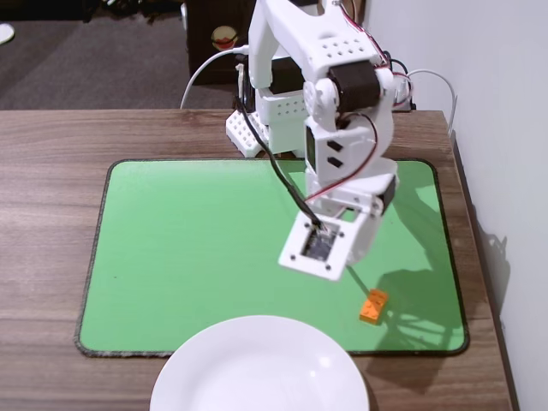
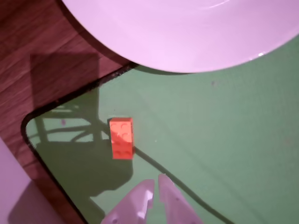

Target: Grasp a lego block and put it on the plate.

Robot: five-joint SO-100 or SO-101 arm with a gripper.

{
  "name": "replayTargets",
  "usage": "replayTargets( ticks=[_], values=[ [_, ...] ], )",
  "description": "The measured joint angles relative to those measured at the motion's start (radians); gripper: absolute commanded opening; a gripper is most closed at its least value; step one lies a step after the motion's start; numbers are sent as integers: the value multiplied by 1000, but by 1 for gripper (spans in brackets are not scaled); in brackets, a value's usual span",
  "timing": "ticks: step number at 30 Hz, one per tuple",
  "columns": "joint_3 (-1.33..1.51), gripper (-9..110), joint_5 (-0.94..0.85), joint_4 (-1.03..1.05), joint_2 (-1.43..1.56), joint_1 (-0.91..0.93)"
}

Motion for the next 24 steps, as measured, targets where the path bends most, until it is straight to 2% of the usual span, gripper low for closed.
replayTargets(
  ticks=[11,24],
  values=[
    [-341,1,21,186,-229,-52],
    [-443,1,-8,273,-301,-54]
  ],
)
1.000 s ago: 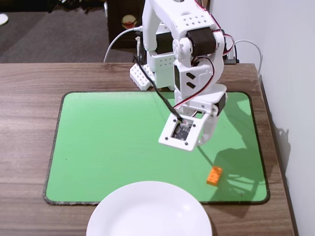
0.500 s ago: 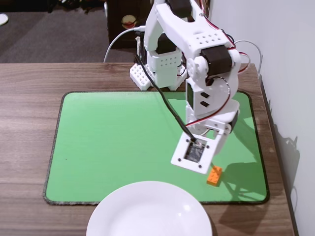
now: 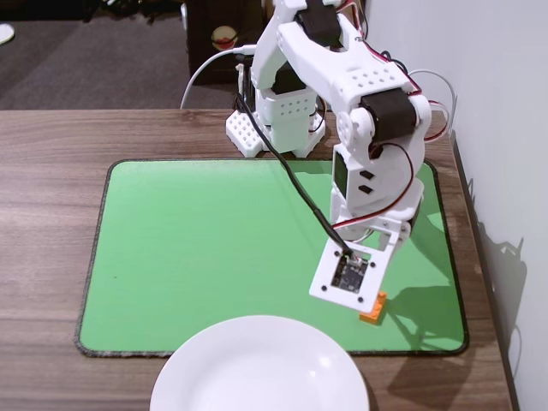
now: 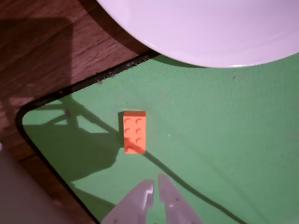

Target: Grasp a lego block and put it on the plate.

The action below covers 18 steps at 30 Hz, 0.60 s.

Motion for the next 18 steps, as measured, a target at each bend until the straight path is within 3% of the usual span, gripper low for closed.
replayTargets(
  ticks=[8,18],
  values=[
    [-51,2,0,20,-32,-3],
    [-52,23,0,34,-46,-26]
  ],
)
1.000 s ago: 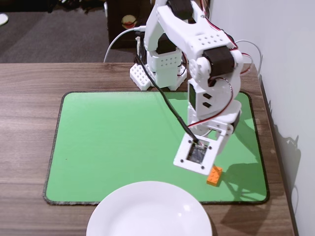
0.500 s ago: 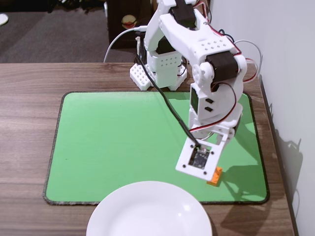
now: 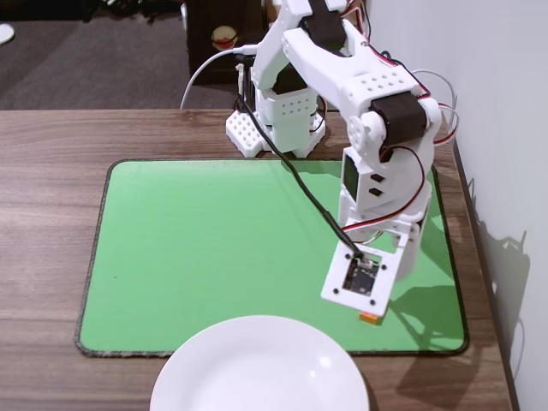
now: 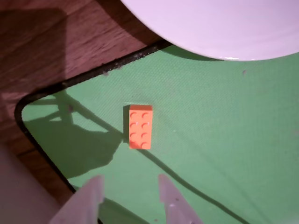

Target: Grasp a lego block and put it on the plate.

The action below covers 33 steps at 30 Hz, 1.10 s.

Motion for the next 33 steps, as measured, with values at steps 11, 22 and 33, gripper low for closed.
replayTargets(
  ticks=[11,22,33],
  values=[
    [0,32,0,6,-21,11],
    [0,32,0,6,-83,21],
    [0,32,-8,-29,-158,25]
  ],
)
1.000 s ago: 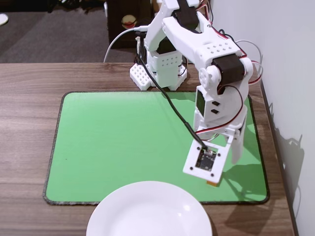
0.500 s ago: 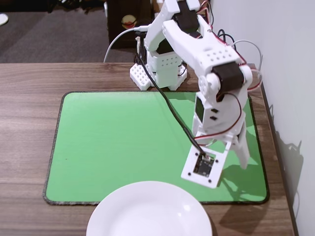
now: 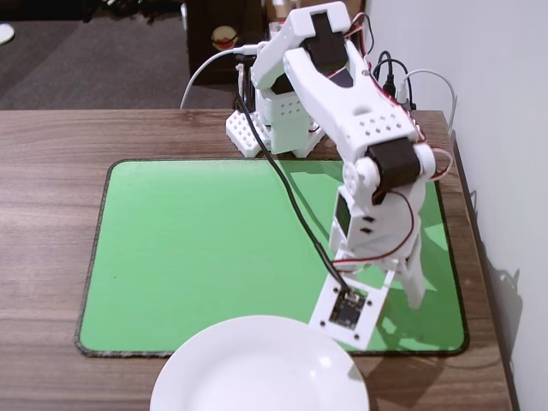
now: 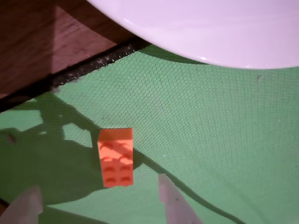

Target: Grasp a lego block and put it on the plate.

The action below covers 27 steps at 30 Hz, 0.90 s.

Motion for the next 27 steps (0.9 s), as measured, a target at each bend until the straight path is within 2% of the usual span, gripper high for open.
replayTargets(
  ticks=[16,27],
  values=[
    [0,31,-11,-44,-38,-12],
    [0,22,-32,-52,-52,-9]
  ],
)
